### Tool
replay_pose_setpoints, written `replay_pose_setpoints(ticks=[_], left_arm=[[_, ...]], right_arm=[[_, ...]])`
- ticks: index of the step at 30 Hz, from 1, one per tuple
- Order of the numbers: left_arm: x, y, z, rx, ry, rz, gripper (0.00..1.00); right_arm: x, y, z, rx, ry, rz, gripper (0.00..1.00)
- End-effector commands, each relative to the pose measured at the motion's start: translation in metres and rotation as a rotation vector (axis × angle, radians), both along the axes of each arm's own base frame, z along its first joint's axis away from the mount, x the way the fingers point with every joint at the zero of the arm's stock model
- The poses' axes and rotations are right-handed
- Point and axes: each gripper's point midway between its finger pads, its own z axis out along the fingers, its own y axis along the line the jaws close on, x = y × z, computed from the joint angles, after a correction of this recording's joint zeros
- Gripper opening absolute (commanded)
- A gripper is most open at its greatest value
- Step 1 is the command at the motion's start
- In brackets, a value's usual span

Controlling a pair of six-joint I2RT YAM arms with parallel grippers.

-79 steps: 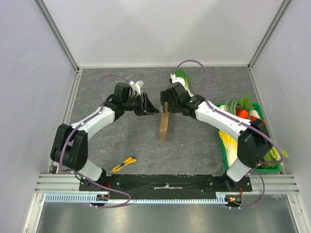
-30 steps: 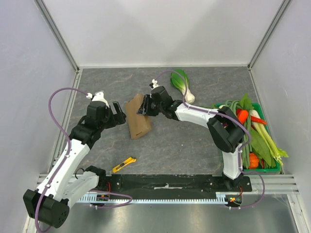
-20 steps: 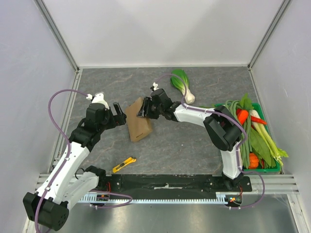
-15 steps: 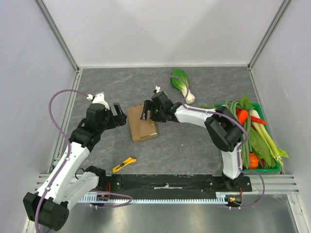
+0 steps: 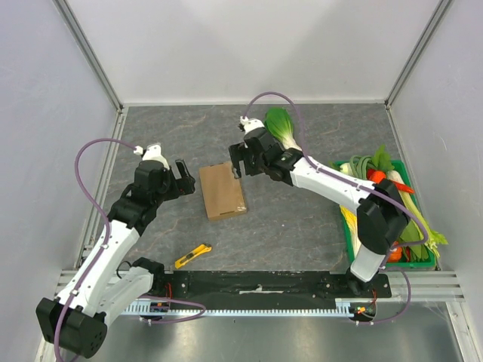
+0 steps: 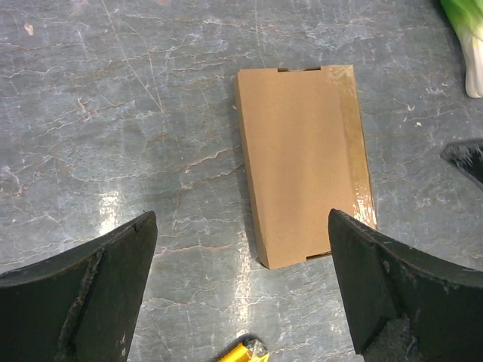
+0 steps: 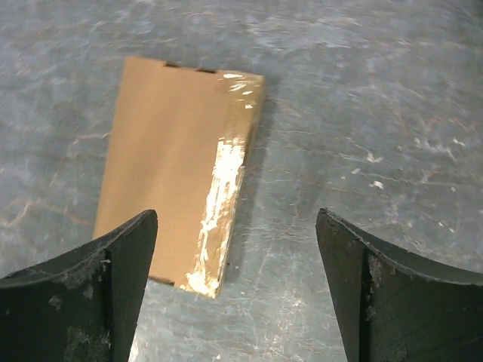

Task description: Unpack the express box

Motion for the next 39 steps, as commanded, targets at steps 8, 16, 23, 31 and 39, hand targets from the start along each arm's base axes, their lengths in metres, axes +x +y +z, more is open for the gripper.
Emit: replay_pose_setpoints(ticks=[8, 16, 23, 31, 39], left_arm=[[0.022, 0.052, 0.053, 0.109, -0.086, 0.216, 0.99], [0.038, 0.065, 0.008, -0.162, 0.143, 0.224, 0.95], [0.035, 0.068, -0.035, -0.315, 0.259, 0.244, 0.90], [0.026, 0.066, -0.051, -0.324, 0.288, 0.233, 0.89], [0.024, 0.055, -0.062, -0.363, 0.320, 0.172, 0.89]], right_arm=[[-0.148, 0.102, 0.022, 0.041, -0.221, 0.805, 0.83], [-0.219, 0.157, -0.010, 0.025, -0.329, 1.052, 0.83], [-0.232, 0.179, -0.046, -0.102, -0.362, 1.143, 0.84], [-0.217, 0.170, -0.084, -0.268, -0.367, 1.165, 0.84], [-0.216, 0.176, -0.109, -0.316, -0.348, 1.211, 0.84]])
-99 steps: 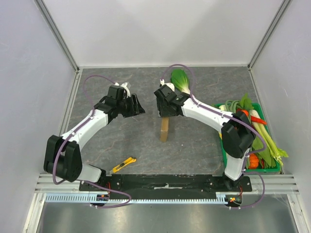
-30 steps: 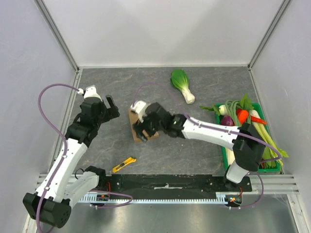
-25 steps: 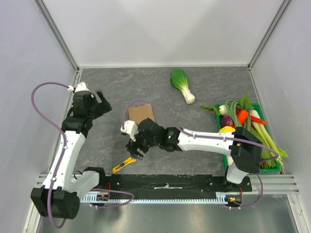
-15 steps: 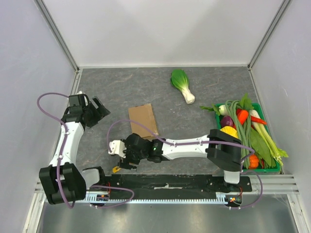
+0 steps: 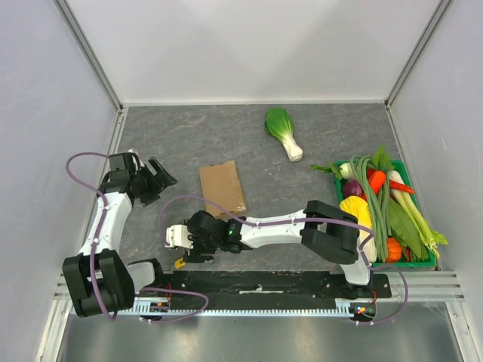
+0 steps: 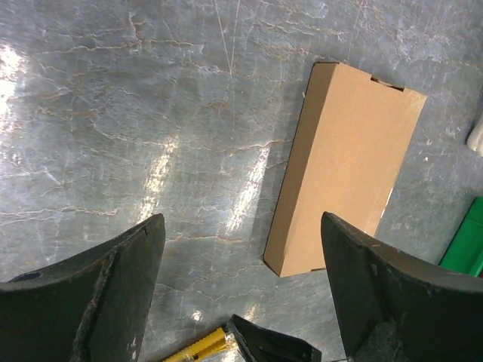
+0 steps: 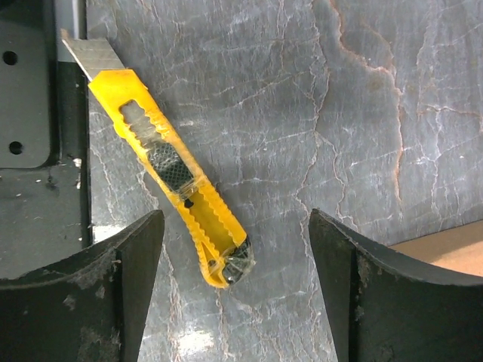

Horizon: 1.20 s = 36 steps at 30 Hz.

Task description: Unpack the express box

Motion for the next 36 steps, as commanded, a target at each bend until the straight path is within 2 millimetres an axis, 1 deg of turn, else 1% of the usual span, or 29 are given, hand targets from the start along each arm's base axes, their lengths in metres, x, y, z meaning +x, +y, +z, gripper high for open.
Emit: replay_pose_setpoints(ticks=[1, 2, 5, 8, 11, 14, 15, 17, 18, 19, 21, 23, 26, 30, 36], left_arm=[[0.007, -0.009, 0.002, -0.054, -0.028, -0.034, 0.88], [0.007, -0.009, 0.002, -0.056, -0.032, -0.038, 0.88], [0.009, -0.011, 0.002, -0.068, -0.034, -0.048, 0.88], [0.009, -0.013, 0.001, -0.076, -0.029, -0.055, 0.87], [0.008, -0.013, 0.001, -0.080, -0.033, -0.059, 0.86], [0.007, -0.014, 0.003, -0.081, -0.040, -0.057, 0.86], [0.008, -0.013, 0.004, -0.080, -0.042, -0.055, 0.86], [0.008, -0.014, 0.004, -0.080, -0.043, -0.057, 0.86], [0.008, -0.013, 0.005, -0.081, -0.047, -0.059, 0.86], [0.007, -0.015, 0.004, -0.086, -0.041, -0.063, 0.86], [0.007, -0.016, 0.004, -0.094, -0.042, -0.068, 0.86], [0.007, -0.017, 0.003, -0.095, -0.042, -0.071, 0.86], [0.007, -0.018, 0.003, -0.106, -0.042, -0.074, 0.85], [0.007, -0.020, 0.005, -0.112, -0.050, -0.082, 0.85], [0.006, -0.021, 0.005, -0.114, -0.053, -0.088, 0.84]], right_arm=[[0.007, 0.016, 0.002, 0.006, -0.043, 0.030, 0.84], [0.009, 0.018, 0.003, 0.010, -0.048, 0.031, 0.84], [0.015, 0.020, -0.006, -0.010, -0.047, 0.016, 0.84], [0.023, 0.016, -0.011, -0.031, -0.012, -0.029, 0.84], [0.025, 0.005, -0.016, -0.056, 0.018, -0.057, 0.84], [0.022, -0.005, -0.019, -0.081, 0.031, -0.070, 0.79], [0.021, -0.008, -0.020, -0.087, 0.034, -0.076, 0.74], [0.021, -0.017, -0.026, -0.113, 0.044, -0.116, 0.68], [0.021, -0.020, -0.029, -0.125, 0.049, -0.121, 0.63], [0.019, -0.024, -0.032, -0.135, 0.060, -0.130, 0.59], [0.016, -0.032, -0.037, -0.152, 0.073, -0.141, 0.53], [0.019, -0.040, -0.038, -0.161, 0.067, -0.178, 0.50], [0.017, -0.044, -0.035, -0.154, 0.072, -0.197, 0.45], [0.017, -0.046, -0.029, -0.129, 0.076, -0.211, 0.35], [0.023, -0.044, -0.018, -0.083, 0.050, -0.243, 0.26]])
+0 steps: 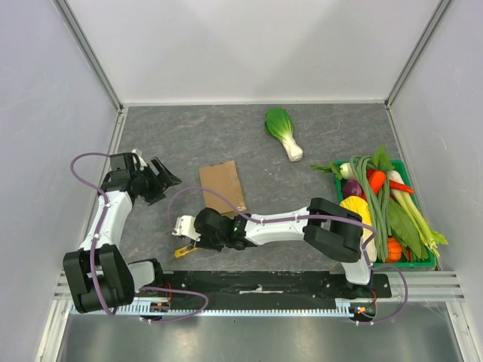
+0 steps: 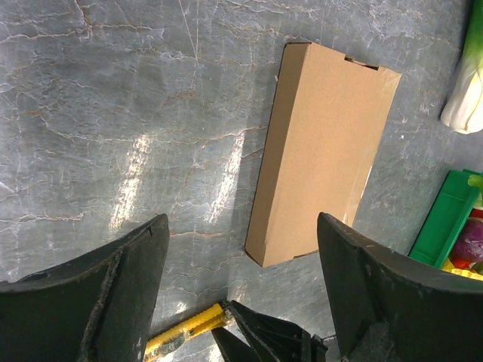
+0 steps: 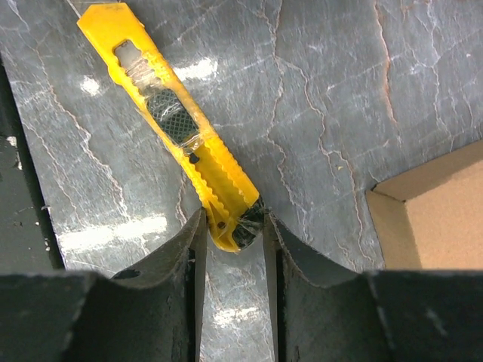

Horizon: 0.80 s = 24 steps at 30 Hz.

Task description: Unpack the express box

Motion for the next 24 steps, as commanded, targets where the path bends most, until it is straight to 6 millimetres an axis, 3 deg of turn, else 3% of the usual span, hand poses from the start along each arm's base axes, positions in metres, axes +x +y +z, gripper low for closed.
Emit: replay_pose_setpoints(ticks=[1, 9, 19, 24], left_arm=[[0.004, -0.003, 0.007, -0.020, -0.047, -0.016, 0.84], [0.004, -0.004, 0.009, -0.022, -0.056, -0.021, 0.83], [0.000, -0.005, 0.014, -0.013, -0.086, -0.022, 0.83], [0.000, -0.008, 0.017, -0.033, -0.096, -0.035, 0.83]], right_arm=[[0.004, -0.015, 0.004, -0.020, -0.017, -0.055, 0.25], [0.017, -0.019, 0.031, 0.037, -0.067, -0.141, 0.23], [0.039, -0.031, 0.091, 0.176, -0.160, -0.311, 0.22], [0.062, -0.047, 0.103, 0.174, -0.217, -0.381, 0.22]])
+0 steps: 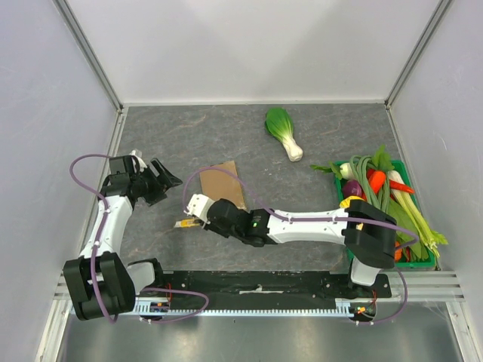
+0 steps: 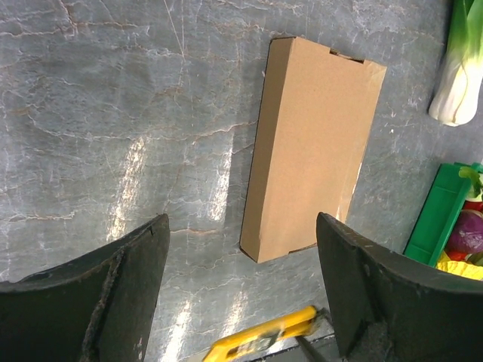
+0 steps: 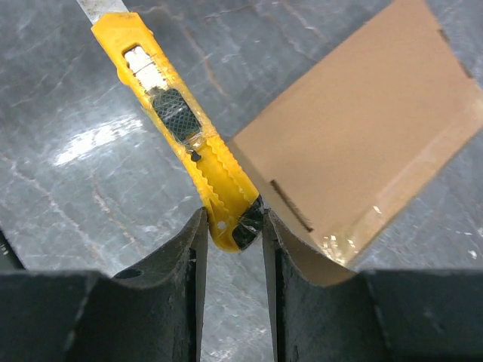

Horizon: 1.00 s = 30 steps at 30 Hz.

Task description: Unpack the express box

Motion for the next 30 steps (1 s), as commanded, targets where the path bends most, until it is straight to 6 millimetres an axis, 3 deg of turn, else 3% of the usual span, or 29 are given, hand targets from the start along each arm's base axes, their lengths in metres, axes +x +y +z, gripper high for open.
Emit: replay_pose_setpoints(ticks=[1, 6, 10, 13, 23, 25, 30], left_arm=[[0.003, -0.007, 0.011, -0.031, -0.055, -0.031, 0.83], [-0.003, -0.031, 0.023, -0.150, -0.117, -0.130, 0.85], [-0.016, -0.061, 0.039, -0.342, -0.172, -0.242, 0.86], [-0.023, -0.072, 0.047, -0.426, -0.207, -0.299, 0.87], [-0.027, -0.090, 0.075, -0.552, -0.281, -0.375, 0.87], [-0.027, -0.092, 0.077, -0.563, -0.281, -0.377, 0.84], [-0.028, -0.097, 0.081, -0.586, -0.283, -0.403, 0.61]], right_arm=[[0.031, -0.014, 0.033, 0.060, -0.080, -0.113, 0.22], [0.053, -0.029, 0.045, 0.082, -0.093, -0.165, 0.22], [0.062, -0.036, 0.056, 0.127, -0.073, -0.185, 0.22], [0.066, -0.039, 0.066, 0.164, -0.057, -0.186, 0.22], [0.065, -0.037, 0.097, 0.302, -0.006, -0.172, 0.22], [0.064, -0.036, 0.099, 0.309, -0.002, -0.166, 0.22], [0.062, -0.034, 0.100, 0.329, 0.021, -0.164, 0.22]])
